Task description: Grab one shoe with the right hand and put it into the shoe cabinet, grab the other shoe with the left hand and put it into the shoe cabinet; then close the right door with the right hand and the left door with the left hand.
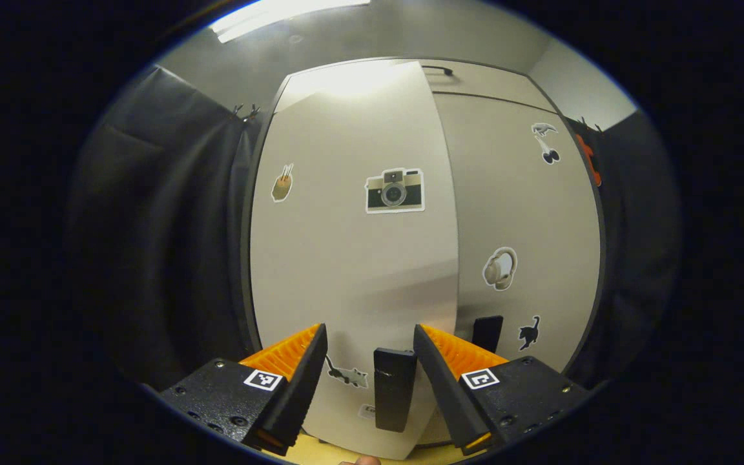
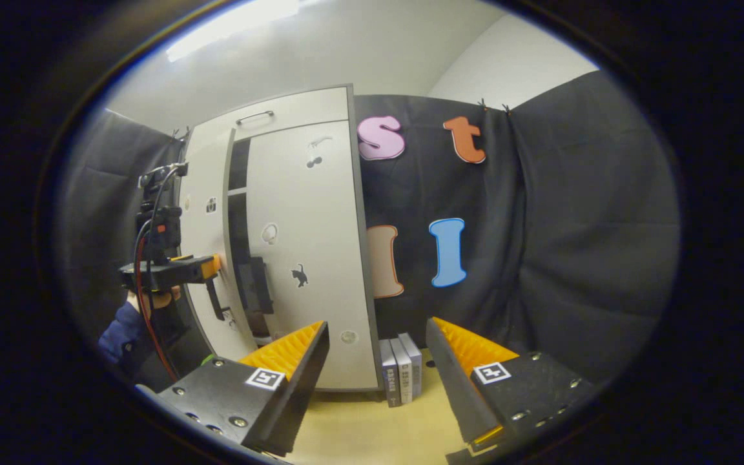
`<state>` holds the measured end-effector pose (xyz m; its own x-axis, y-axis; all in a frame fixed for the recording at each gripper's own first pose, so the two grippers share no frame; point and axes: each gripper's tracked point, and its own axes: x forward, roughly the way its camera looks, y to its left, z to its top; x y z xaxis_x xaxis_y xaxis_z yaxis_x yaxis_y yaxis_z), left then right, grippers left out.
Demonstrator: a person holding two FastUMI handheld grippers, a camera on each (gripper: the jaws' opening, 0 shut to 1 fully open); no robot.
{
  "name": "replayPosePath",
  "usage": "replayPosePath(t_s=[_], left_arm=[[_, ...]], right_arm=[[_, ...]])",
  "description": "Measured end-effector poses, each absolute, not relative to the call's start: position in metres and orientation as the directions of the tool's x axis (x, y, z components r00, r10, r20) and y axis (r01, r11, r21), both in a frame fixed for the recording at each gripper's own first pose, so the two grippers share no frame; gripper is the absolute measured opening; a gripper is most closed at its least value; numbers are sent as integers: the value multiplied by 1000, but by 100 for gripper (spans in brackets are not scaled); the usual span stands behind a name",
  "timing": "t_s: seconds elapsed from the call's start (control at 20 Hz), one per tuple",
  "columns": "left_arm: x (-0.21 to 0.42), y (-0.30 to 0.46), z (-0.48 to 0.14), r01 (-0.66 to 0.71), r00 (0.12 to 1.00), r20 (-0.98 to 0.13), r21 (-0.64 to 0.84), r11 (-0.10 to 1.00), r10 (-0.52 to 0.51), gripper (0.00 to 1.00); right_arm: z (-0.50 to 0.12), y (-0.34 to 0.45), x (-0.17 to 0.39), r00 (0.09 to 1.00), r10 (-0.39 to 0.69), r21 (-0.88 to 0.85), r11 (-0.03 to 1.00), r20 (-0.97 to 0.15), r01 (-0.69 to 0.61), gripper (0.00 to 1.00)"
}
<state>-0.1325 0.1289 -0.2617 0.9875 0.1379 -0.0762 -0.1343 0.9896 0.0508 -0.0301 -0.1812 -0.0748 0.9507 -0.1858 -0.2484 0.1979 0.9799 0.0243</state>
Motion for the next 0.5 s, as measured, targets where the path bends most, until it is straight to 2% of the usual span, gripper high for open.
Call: replayPosePath(t_s=[0.25,0.5], left_arm=[[-137,117,-266,-78,993,-85,53,996,83,86],[-181,105,-236,-26,998,-53,58,998,29,86]], right_arm=[[-73,-191,-33,950,-187,19,980,-251,198,91],[-74,-181,-27,956,-150,27,986,-253,162,91]])
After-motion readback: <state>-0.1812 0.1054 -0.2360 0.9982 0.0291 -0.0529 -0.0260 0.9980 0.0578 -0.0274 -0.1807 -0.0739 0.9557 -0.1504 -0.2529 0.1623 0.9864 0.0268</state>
